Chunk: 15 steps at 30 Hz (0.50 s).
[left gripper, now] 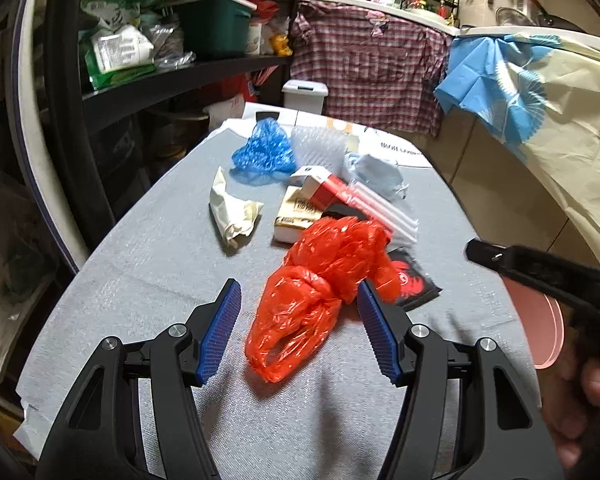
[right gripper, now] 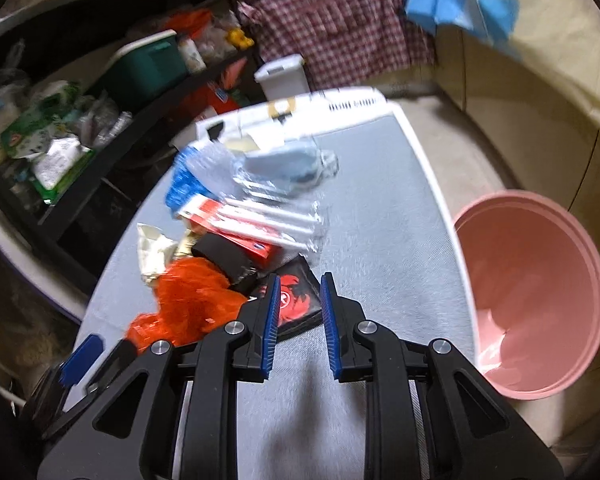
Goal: Collect trash
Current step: 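Grasp the red plastic bag with the left tool while the right tool grasps the black packet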
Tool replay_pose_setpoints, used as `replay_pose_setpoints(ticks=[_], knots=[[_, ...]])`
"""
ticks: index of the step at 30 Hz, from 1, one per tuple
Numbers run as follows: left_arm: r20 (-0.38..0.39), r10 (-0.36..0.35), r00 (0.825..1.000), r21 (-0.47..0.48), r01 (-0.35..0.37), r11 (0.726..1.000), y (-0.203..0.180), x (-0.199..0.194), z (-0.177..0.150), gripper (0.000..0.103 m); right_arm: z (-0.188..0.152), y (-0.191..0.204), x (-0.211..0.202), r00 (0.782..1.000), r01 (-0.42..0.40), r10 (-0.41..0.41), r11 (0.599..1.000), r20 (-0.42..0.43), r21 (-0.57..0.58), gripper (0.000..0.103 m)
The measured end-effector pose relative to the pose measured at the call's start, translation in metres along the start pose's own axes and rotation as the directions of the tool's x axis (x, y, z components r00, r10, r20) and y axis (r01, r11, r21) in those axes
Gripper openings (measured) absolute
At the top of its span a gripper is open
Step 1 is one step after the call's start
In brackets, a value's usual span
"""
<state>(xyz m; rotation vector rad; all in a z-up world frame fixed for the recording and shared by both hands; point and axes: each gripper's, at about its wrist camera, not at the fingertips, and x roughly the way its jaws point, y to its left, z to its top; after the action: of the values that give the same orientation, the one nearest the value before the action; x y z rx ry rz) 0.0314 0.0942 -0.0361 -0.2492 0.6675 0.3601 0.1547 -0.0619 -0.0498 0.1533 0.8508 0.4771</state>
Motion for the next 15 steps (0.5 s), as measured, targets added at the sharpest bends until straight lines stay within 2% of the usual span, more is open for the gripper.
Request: replay_pose_setpoints(ticks=[3,8,12,15], knots=[[-0.01,0.001,1.0,0.001,-0.001,1.0,0.002,0.005,-0.001,0.059,-0.009,-0.011,0.022,0.998,0.0,0.004,0.998,-0.06,0.06,0.024],[-0.025,-0.002,1.0,-0.005,0.002,1.0,0.007,0.015,-0.003,0.058,-0.015,-0.019,0.044,0.993,0.003,0.011,0.993,-0.114,0.118,0.024],[-0.035,-0.005,0.999,-0.005,0.005,1.0,0.008,0.021,-0.004,0.058,-0.016,-0.021,0.05,0.993,0.021,-0.005,0.99,-0.114,0.14,0.023],[-0.047,-0.014,0.999,-0.002,0.014,1.0,0.007,0.026,-0.004,0.053,-0.017,-0.018,0.051,0.994,0.023,-0.009,0.991,-0.107,0.133,0.024]])
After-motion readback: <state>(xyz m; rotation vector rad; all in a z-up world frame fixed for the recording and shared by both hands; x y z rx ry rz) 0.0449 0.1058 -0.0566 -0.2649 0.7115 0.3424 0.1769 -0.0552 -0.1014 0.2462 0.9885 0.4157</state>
